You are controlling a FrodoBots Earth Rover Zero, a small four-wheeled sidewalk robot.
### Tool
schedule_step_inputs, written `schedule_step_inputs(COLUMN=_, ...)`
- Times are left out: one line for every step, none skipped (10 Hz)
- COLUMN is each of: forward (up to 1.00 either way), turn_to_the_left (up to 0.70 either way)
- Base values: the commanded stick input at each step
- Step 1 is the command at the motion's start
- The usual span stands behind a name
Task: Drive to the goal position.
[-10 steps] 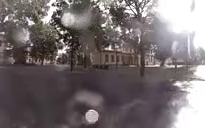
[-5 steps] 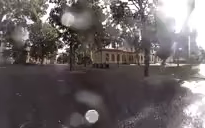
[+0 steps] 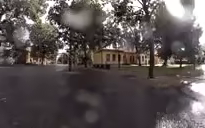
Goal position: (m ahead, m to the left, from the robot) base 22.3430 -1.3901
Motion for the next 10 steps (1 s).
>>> schedule_step_inputs(forward=0.85, turn_to_the_left=0.0)
schedule_step_inputs(forward=0.85, turn_to_the_left=0.0)
schedule_step_inputs(forward=0.85, turn_to_the_left=0.0)
schedule_step_inputs(forward=0.85, turn_to_the_left=0.0)
schedule_step_inputs(forward=0.85, turn_to_the_left=0.0)
schedule_step_inputs(forward=0.85, turn_to_the_left=0.0)
schedule_step_inputs(forward=0.85, turn_to_the_left=0.0)
schedule_step_inputs(forward=0.85, turn_to_the_left=0.0)
schedule_step_inputs(forward=0.85, turn_to_the_left=0.0)
schedule_step_inputs(forward=0.85, turn_to_the_left=0.0)
